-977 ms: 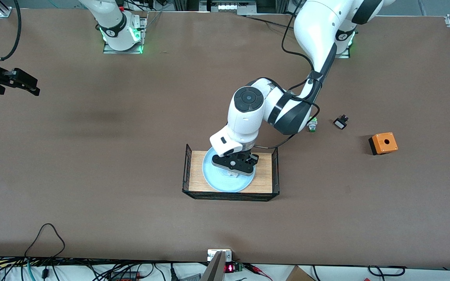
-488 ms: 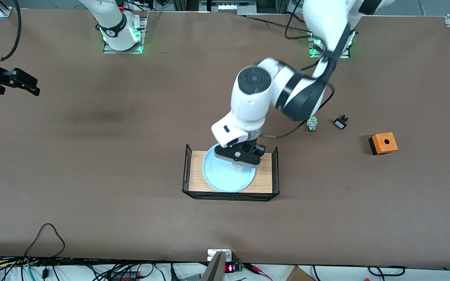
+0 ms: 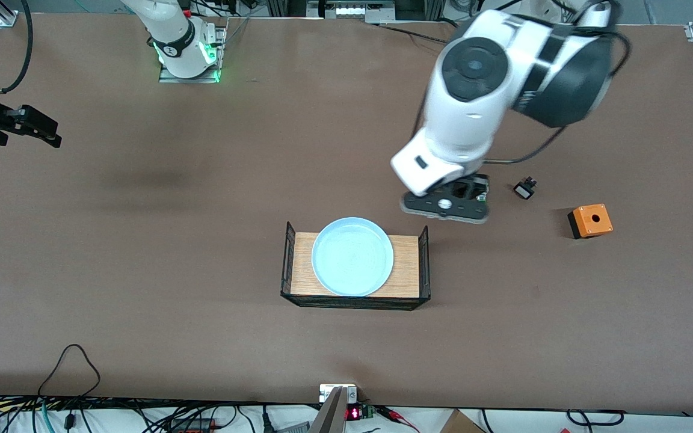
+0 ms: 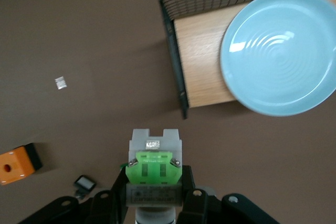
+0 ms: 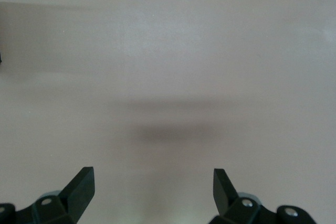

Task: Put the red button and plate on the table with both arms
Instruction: 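Lift the button with the left gripper and carry it off the plate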

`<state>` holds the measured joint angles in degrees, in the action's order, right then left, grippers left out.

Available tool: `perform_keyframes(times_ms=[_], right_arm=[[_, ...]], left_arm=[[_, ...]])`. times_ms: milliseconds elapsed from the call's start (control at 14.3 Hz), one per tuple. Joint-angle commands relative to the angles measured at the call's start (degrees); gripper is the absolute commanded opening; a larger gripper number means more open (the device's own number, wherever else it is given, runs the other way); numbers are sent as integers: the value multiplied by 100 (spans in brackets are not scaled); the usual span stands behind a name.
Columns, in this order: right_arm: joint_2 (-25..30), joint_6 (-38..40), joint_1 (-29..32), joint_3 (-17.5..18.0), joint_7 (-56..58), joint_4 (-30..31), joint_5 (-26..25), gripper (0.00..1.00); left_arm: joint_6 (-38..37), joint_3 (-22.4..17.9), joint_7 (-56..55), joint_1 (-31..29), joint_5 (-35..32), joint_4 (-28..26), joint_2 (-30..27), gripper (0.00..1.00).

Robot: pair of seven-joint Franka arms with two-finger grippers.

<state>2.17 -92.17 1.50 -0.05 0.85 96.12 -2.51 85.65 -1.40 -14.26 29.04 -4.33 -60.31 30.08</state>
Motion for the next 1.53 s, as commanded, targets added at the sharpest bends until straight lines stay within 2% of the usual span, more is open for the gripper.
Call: perform_keyframes(times_ms=[0, 279, 419, 558, 907, 1256, 1465], right_arm=[[108, -29, 61, 14, 30, 65, 84, 100], [100, -29, 61, 14, 30, 56, 93, 100], [100, 32, 43, 32, 47, 30, 84, 100], [-14, 23, 26, 58, 74, -14, 76, 100], [-190, 32, -71, 93, 30, -32, 102, 100], [-374, 14, -264, 93, 21, -41, 163, 100], [-349, 32, -439, 102, -23, -6, 234, 100]], left_arm=[[-171, 43, 1595, -582, -42, -209, -108, 36], [-136, 52, 3058, -1277, -60, -595, -117, 36], [-66, 52, 3289, -1436, -77, -972, -169, 36], [371, 43, 3334, -1550, -103, -1350, -169, 36], [2110, 61, 3413, -1980, -95, -2940, -310, 36], [4360, 70, 3413, -2130, -86, -4583, -424, 36], [5433, 70, 3413, -2157, -95, -5287, -407, 36]])
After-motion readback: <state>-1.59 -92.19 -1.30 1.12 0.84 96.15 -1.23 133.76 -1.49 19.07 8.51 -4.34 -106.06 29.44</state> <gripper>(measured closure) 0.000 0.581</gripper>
